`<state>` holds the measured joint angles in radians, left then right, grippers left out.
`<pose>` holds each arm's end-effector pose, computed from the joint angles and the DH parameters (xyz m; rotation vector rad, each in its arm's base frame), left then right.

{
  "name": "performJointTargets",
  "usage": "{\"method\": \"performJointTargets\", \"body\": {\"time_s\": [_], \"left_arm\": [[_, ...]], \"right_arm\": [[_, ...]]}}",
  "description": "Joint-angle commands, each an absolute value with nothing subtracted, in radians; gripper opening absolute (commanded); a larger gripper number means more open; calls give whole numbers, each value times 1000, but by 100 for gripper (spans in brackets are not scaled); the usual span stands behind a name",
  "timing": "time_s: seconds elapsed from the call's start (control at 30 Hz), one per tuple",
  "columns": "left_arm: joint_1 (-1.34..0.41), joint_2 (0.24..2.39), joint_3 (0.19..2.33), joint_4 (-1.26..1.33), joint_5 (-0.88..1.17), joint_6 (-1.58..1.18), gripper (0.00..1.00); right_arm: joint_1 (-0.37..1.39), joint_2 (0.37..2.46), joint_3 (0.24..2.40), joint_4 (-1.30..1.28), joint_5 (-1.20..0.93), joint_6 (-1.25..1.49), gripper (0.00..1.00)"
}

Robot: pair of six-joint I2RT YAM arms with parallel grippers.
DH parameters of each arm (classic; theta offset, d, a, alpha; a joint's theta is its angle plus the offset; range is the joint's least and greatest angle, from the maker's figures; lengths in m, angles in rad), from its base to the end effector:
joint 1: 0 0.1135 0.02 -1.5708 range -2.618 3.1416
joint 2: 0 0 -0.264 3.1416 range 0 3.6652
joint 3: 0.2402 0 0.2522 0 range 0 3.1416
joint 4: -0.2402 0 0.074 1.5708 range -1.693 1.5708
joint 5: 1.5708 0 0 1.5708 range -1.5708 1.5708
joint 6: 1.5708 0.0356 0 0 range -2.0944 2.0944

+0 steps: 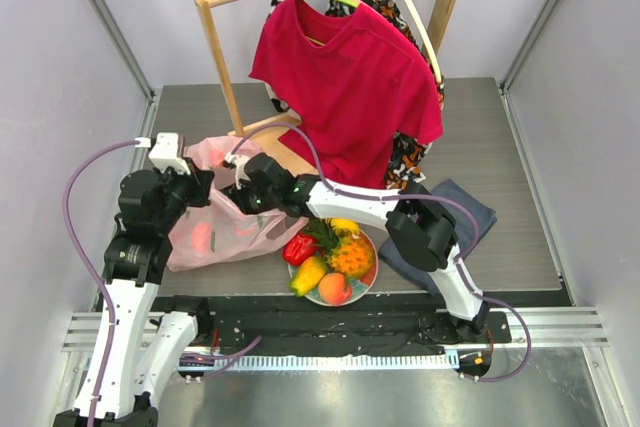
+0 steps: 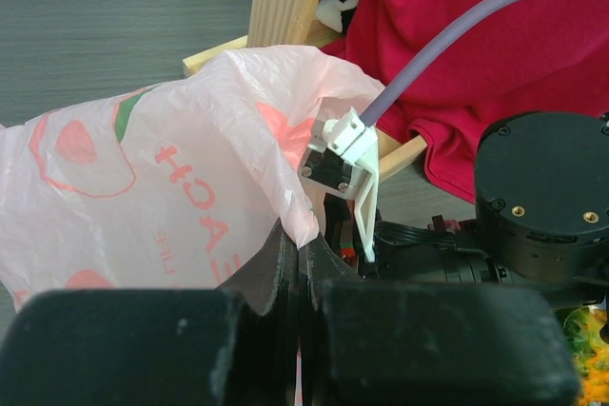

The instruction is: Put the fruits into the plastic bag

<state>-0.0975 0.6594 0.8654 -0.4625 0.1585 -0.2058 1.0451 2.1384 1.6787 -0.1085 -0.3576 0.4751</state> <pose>0.1432 -0.0197 0.3564 0.0130 1.8387 -0.3580 0.2394 0.4375 0.2234 -0.8907 2.2062 1.2041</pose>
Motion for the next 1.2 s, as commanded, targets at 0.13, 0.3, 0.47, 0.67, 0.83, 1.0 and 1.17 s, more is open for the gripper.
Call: {"method": "performJointTargets", "body": {"time_s": [0.13,0.3,0.47,0.67,0.83,1.0,1.17], "left_arm": [[-94,658,867,-413,175,-213,0],[-95,658,867,-414,170,-212,0],[-95,660,867,-416,166,-210,0],[-95,661,867,-419,156,-207,0],[-95,664,867,-417,158,-207,0],[-95,667,867,-420,160,-207,0],[-95,666,868,-419,158,-207,0]], "right_arm": [[1052,2082,1698,-100,-371,434,83],[1029,1993,1632,-115,-319,402,89],[1011,1896,1565,-130,-258,376,93],[976,1738,1456,-195,-91,347,92],[919,1608,1359,-196,-20,365,92],[888,1502,1290,-201,72,347,92],[881,1382,1226,-210,124,308,91]]}}
